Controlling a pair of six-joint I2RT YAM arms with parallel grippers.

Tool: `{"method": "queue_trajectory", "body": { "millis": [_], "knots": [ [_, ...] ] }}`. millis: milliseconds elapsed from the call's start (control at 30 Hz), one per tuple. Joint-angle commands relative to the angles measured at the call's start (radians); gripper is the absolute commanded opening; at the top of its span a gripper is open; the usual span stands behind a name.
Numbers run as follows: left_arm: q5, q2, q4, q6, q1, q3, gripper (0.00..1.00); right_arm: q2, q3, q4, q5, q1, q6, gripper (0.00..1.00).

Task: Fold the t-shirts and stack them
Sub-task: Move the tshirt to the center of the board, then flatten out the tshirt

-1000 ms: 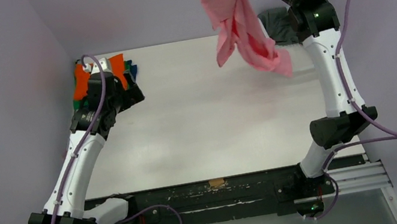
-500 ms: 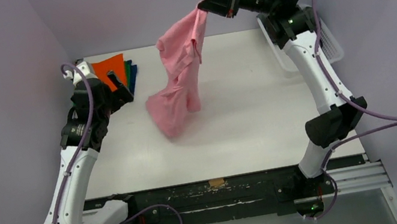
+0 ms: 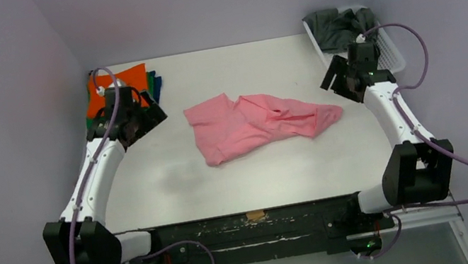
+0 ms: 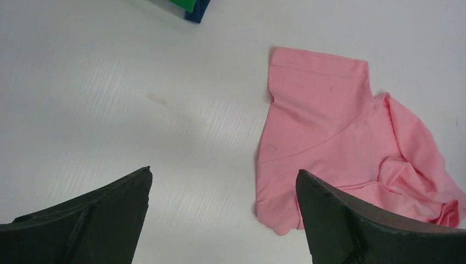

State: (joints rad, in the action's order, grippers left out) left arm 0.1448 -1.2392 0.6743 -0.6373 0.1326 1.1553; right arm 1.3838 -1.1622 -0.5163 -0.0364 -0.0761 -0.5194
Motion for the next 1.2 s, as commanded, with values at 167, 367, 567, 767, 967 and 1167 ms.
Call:
{"method": "queue_trajectory", "body": {
  "millis": [167,367,567,767,967,1167],
  "knots": [
    [-0.35,-0.346,-0.044,-0.002,-0.021,0.127,1.0,0.025,-0.054,0.051,0.223,0.114,0.143,0.89],
    [-0.387,-0.558,-0.031,-0.004,0.021,0.251,1.0,0.188,-0.127,0.079,0.1,0.317,0.276,0.88],
    [-0.381,-0.691,0.007,-0.006,0.049,0.344,1.0,0.288,-0.152,0.075,0.04,0.361,0.232,0.85],
    [-0.388,-0.79,0.033,-0.022,0.069,0.413,1.0,0.295,-0.105,0.115,0.012,0.365,0.207,0.84],
    [-0.423,-0.879,0.041,-0.045,0.087,0.487,0.97,0.282,-0.086,0.12,0.033,0.366,0.201,0.84],
    [-0.447,-0.961,0.025,-0.075,0.12,0.551,0.89,0.271,-0.069,0.121,0.036,0.366,0.201,0.83]
  ]
}}
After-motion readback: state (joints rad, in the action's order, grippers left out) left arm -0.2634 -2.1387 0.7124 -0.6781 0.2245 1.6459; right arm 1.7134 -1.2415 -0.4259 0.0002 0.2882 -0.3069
